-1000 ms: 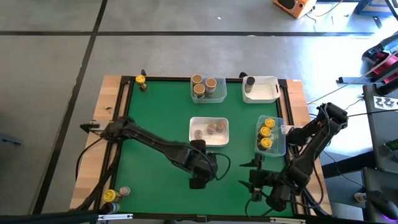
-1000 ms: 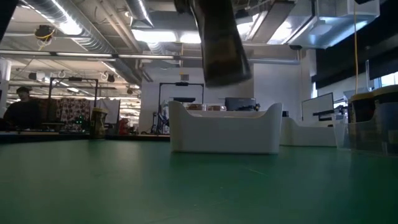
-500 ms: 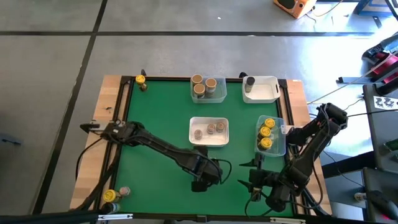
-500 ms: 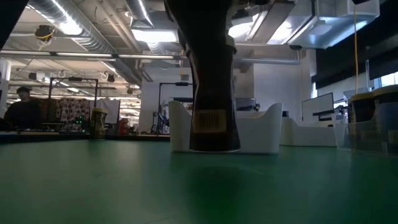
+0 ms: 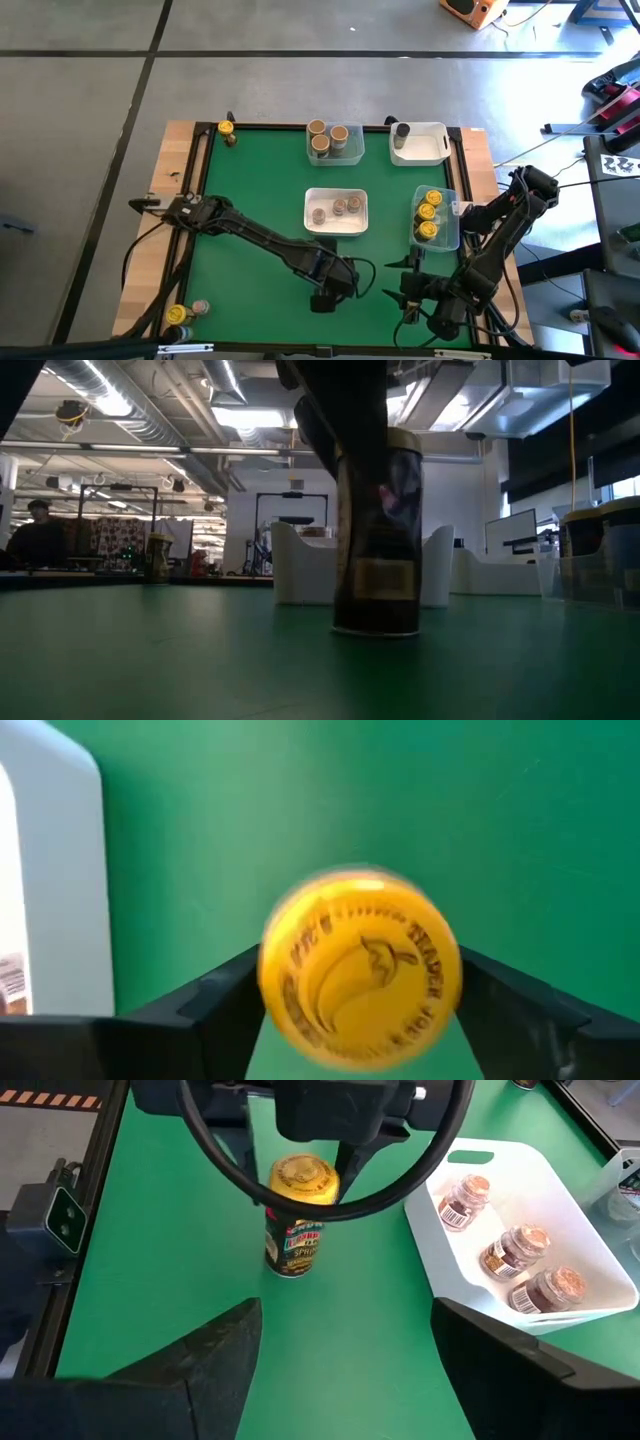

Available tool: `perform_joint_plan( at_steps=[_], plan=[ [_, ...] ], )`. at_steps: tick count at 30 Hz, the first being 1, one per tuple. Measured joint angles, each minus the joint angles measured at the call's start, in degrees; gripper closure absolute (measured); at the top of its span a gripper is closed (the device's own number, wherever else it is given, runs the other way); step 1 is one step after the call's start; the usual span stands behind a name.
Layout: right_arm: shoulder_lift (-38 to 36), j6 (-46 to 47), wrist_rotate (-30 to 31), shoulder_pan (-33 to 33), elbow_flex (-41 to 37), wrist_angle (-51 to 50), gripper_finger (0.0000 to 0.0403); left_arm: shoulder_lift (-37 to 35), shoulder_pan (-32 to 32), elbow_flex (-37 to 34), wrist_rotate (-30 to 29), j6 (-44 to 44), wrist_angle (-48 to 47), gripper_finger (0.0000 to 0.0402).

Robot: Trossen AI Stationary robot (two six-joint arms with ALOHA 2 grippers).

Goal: Sort spices by type
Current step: Put the yellow seasoning can into the bottom transparent bin

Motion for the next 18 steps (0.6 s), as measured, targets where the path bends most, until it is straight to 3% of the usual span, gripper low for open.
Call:
perform_joint_plan(
  at_steps=[4, 10, 18],
  plan=[
    [0.0, 0.0, 0.0, 0.0, 0.0, 0.02, 0.0111, -0.27, -0.02, 0.0, 0.24, 0.66, 0.77, 0.0084],
    [0.0, 0.0, -0.09, 0.0, 0.0, 1.55, 0.0111, -4.56, -0.71, 0.0, -0.32, 0.21, -2.6, 0.0076],
    [1.4, -1.84, 3.13, -2.77, 0.0, 8.18, 0.0111, -7.96, -6.06, -0.12, -10.6, -0.13, -8.68, 0.0076]
  ],
)
